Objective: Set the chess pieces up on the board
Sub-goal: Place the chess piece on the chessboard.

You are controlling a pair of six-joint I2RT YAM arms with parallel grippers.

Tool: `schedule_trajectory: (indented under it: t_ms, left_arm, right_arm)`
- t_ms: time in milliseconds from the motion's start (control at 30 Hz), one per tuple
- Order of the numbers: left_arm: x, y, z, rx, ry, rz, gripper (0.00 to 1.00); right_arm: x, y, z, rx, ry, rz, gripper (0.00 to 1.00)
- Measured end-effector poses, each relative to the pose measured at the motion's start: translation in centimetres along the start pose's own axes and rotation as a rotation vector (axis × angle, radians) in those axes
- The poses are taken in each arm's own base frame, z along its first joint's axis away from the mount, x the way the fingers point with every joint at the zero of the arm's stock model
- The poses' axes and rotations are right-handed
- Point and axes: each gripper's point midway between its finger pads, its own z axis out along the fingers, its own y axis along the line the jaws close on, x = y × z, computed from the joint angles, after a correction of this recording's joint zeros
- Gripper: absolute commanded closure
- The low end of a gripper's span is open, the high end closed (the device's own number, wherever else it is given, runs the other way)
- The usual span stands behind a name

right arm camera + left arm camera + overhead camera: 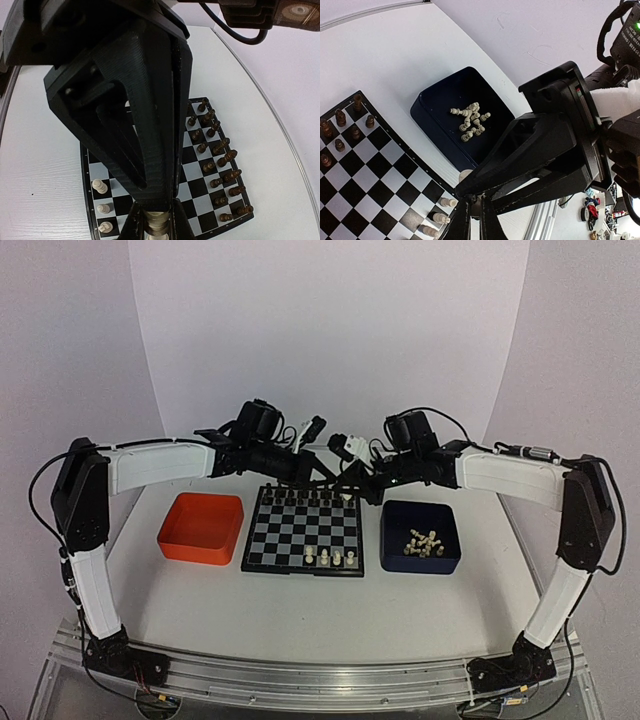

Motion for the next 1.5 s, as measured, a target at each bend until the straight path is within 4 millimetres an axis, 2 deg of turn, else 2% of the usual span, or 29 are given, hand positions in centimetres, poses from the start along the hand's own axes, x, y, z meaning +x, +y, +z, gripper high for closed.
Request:
schedule_trajectory:
  t_ms: [367,467,733,867,967,1067,1200,1367,1500]
  left_arm:
    - [-0.1,0.3,0.1,-0.034,-0.012,-0.001,1.0]
    - [-0.2,0.6,0.2,-0.057,-0.019,0.001,1.0]
    - [-0.8,2.7,-0.6,-0.21,-0.054,0.03,1.0]
    - [-1.1,4.1,-2.1,-0.339,-0.062,0.053,1.0]
    - [-1.3,4.4,-3.8,-0.417,-0.07,0.058,1.0]
    - [-1.4,4.3,-5.6,-0.477,-0.071,0.054,1.0]
    - [-0.6,4.7,-7.1,-0.544,-0.043,0.027,1.0]
    - [2.3,5.9,-7.8,-0.65,0.042,-0.037,1.0]
    - [5.2,5.3,-7.0,-0.684,0.106,-0.069,1.0]
  right_arm:
    - [-0.9,-0.9,0.2,0.038,-0.021,0.032,0.4]
    - [-1.2,-1.0,0.2,0.039,-0.035,0.026,0.17]
    - [-0.2,-0.3,-0.2,0.032,-0.02,0.032,0.11]
    - [0.0,0.2,-1.2,0.047,-0.012,0.067,0.1]
    - [-0.2,-0.2,-2.4,0.099,-0.009,0.098,0.09]
    - [0.2,-1.9,-3.5,0.216,0.017,0.149,0.09]
    - [1.8,-5.2,-4.8,0.445,0.084,0.242,0.08]
    - [4.2,-8.2,-7.0,0.689,0.153,0.334,0.07]
    - [5.6,-9.1,-8.2,0.792,0.18,0.381,0.07]
